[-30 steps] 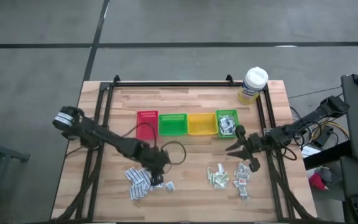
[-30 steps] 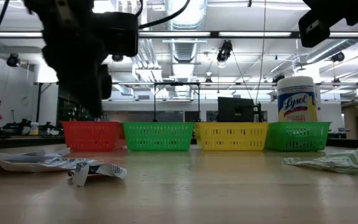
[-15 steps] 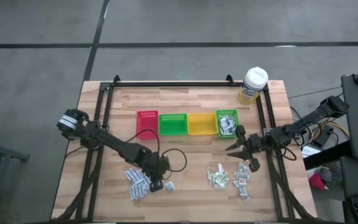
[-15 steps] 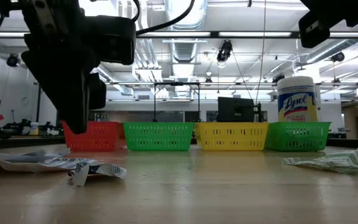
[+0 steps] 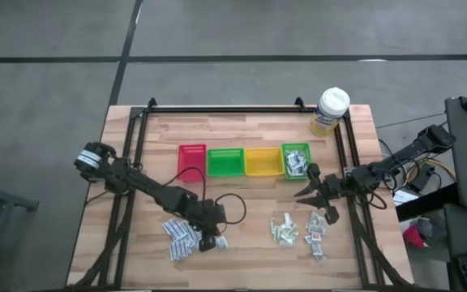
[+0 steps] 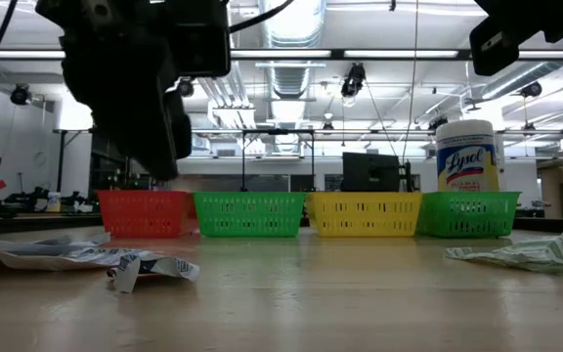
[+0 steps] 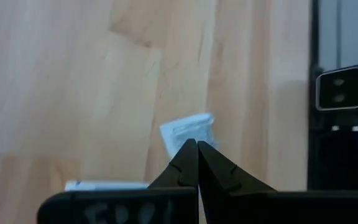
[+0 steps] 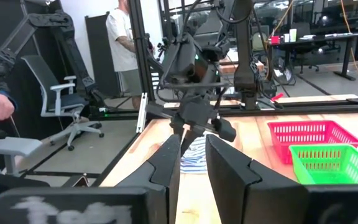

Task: Pick & Place First Aid Supplies
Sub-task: Put the blue alcohol pad into the right green bin

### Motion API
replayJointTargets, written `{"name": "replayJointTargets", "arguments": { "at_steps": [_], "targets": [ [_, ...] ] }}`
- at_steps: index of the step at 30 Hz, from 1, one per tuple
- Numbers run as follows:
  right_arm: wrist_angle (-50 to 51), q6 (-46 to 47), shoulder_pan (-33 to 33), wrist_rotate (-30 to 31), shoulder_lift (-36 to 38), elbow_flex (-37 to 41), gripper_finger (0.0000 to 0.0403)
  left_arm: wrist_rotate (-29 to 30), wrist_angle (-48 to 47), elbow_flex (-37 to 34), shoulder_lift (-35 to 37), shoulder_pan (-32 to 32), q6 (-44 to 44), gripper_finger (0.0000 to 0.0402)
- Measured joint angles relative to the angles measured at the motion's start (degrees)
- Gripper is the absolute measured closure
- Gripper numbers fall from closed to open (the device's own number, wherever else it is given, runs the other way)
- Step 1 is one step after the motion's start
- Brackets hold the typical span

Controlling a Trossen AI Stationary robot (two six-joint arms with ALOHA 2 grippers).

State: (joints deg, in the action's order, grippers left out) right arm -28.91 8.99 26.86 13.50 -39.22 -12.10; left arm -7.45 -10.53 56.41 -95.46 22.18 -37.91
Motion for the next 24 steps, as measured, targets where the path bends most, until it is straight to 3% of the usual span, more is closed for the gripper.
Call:
{"name": "replayJointTargets", "arguments": {
  "at_steps": [8,20,24],
  "targets": [
    [0.0,0.0,0.0,0.0,0.0,0.0,0.0316,2.0,-2.2,4.5,-1.7,2.0,-0.1,0.0401],
    [0.0,0.0,0.0,0.0,0.0,0.0,0.0310,5.6,-19.7,18.1,-12.2,3.8,-1.2,0.0401],
    [0.0,0.0,0.0,0.0,0.0,0.0,0.0317,5.6,-20.9,19.4,-13.8,3.8,-1.5,0.0401]
  ]
}}
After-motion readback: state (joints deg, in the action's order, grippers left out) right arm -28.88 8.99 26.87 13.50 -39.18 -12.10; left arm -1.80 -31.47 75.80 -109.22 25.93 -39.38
